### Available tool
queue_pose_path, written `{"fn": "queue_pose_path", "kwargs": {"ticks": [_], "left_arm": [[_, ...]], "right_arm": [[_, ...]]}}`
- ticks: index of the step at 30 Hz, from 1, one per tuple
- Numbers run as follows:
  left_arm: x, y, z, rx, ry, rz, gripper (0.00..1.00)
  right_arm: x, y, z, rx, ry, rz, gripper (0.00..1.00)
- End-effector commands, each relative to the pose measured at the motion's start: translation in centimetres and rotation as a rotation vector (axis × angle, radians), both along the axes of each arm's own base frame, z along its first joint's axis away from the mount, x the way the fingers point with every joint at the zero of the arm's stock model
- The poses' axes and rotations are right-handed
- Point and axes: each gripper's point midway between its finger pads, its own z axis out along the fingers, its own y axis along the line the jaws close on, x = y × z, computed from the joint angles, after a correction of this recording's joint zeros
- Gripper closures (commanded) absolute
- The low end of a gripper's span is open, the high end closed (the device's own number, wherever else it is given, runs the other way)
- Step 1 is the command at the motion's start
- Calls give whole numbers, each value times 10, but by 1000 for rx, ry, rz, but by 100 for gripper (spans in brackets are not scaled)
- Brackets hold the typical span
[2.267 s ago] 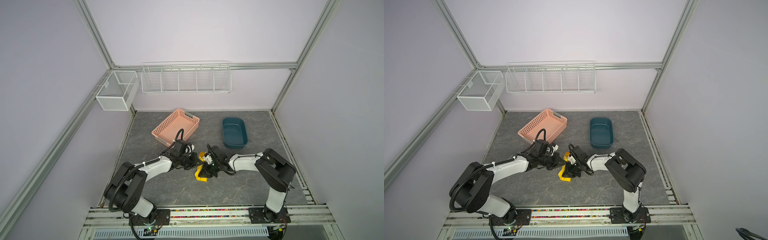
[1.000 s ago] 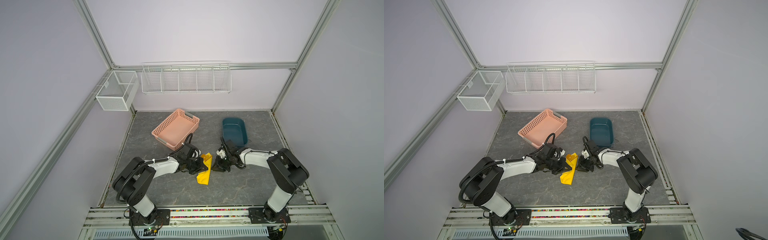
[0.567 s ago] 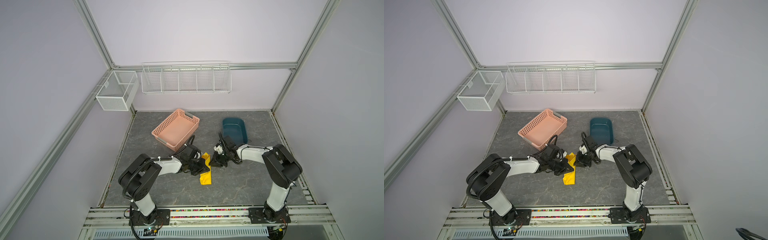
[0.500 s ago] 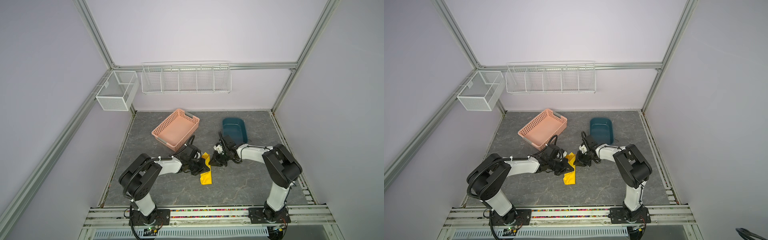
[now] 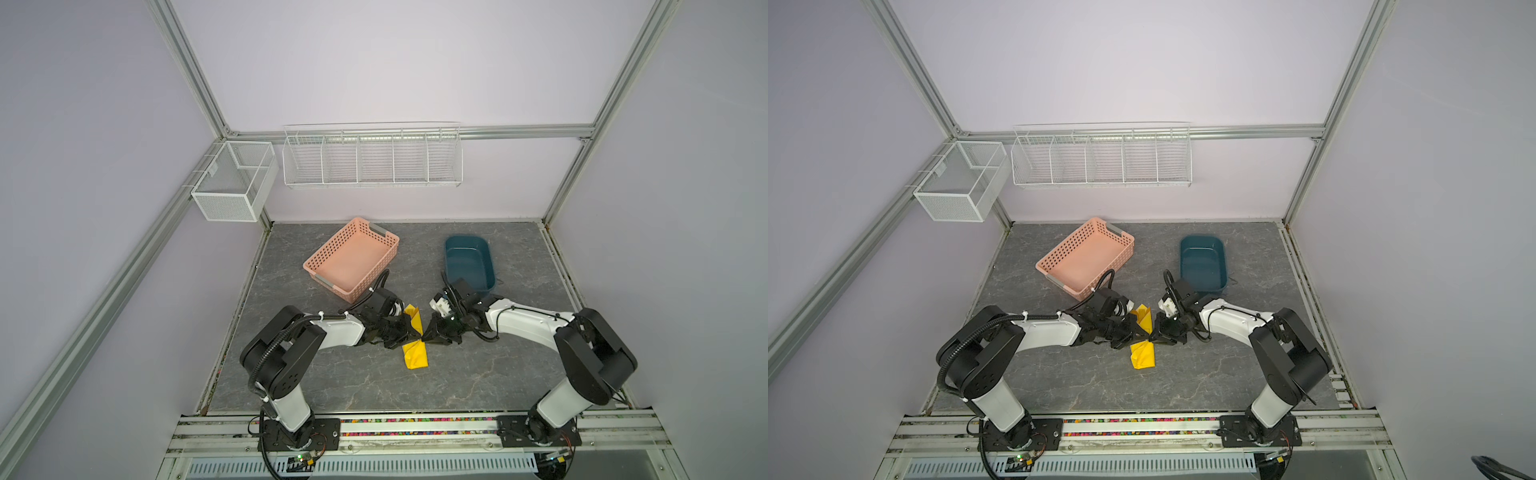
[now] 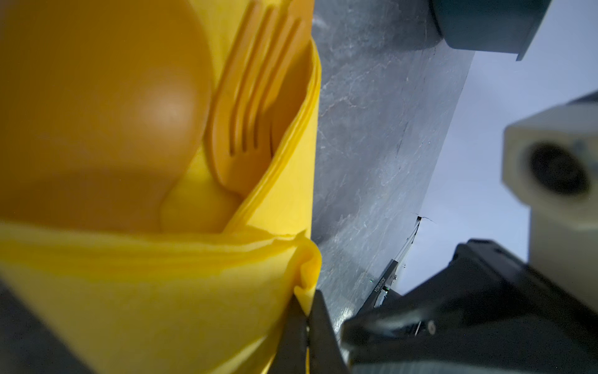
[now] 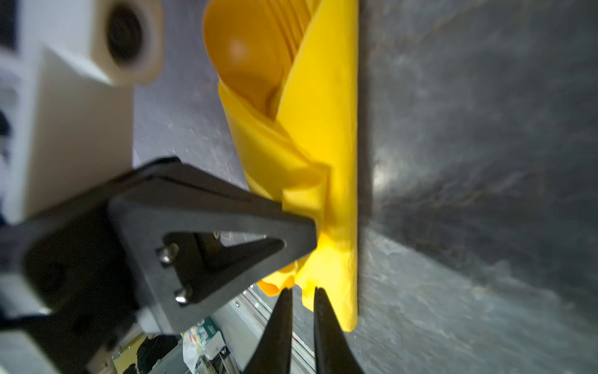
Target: Place the utensils on the paper napkin and roll it up
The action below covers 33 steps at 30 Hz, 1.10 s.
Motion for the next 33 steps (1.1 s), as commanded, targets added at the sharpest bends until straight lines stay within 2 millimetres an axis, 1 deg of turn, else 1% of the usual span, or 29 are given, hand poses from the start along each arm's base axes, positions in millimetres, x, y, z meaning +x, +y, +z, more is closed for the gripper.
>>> {"fn": "queue_pose_path", "kwargs": {"ticks": [1, 4, 7, 10, 14, 20, 23, 27, 33], "left_arm": [[7, -6, 1, -5, -6, 18, 100], [7, -6, 2, -5, -7, 18, 100], [7, -6, 2, -3, -5, 18, 100], [6, -5, 1, 4, -5, 17, 100], [6, -5, 1, 4, -4, 15, 100], [8, -6, 3, 9, -2, 14, 100], [9, -7, 9, 8, -7, 13, 100], [12, -12, 24, -13, -8, 10, 100], [14, -18, 32, -28, -5, 1, 100]], "right_arm": [[-23, 4, -7, 24, 70, -13, 84], [-34, 16, -13, 90, 111, -8, 85], [-40, 18, -18, 108, 121, -17, 86], [-41, 15, -17, 98, 109, -24, 86], [-38, 20, -15, 116, 99, -18, 86], [-39, 19, -31, 93, 124, -20, 86], [-41, 14, -41, 60, 135, -23, 87], [-45, 7, -50, 19, 143, -20, 87], [-46, 6, -53, 8, 140, -14, 87]]}}
